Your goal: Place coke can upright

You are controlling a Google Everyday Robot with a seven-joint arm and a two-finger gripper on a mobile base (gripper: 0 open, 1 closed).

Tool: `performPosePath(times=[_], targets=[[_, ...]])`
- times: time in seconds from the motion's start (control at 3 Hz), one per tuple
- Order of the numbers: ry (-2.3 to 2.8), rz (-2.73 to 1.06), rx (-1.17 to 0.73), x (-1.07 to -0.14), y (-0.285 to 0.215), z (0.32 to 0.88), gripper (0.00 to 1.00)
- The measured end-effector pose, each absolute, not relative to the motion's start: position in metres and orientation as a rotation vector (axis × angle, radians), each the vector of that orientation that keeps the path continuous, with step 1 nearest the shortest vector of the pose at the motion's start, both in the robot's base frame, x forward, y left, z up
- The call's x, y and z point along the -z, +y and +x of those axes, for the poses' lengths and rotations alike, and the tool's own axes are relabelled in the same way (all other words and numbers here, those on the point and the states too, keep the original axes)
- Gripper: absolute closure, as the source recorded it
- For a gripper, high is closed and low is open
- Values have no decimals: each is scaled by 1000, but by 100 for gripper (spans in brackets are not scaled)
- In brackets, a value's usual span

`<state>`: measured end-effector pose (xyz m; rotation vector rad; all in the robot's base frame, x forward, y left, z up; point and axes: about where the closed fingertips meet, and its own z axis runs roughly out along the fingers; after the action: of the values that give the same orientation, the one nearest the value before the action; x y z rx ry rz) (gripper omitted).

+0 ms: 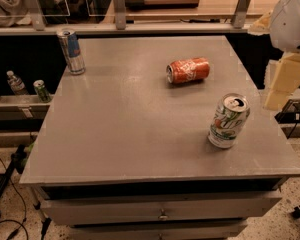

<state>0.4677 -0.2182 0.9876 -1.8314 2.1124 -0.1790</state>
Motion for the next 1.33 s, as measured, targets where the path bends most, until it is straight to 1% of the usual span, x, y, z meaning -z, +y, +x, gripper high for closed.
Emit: performPosePath(times=[0.67,1.33], targets=[[1949,-2017,323,-994,-212,528,0],[1825,-2132,447,-991,-185,576,0]])
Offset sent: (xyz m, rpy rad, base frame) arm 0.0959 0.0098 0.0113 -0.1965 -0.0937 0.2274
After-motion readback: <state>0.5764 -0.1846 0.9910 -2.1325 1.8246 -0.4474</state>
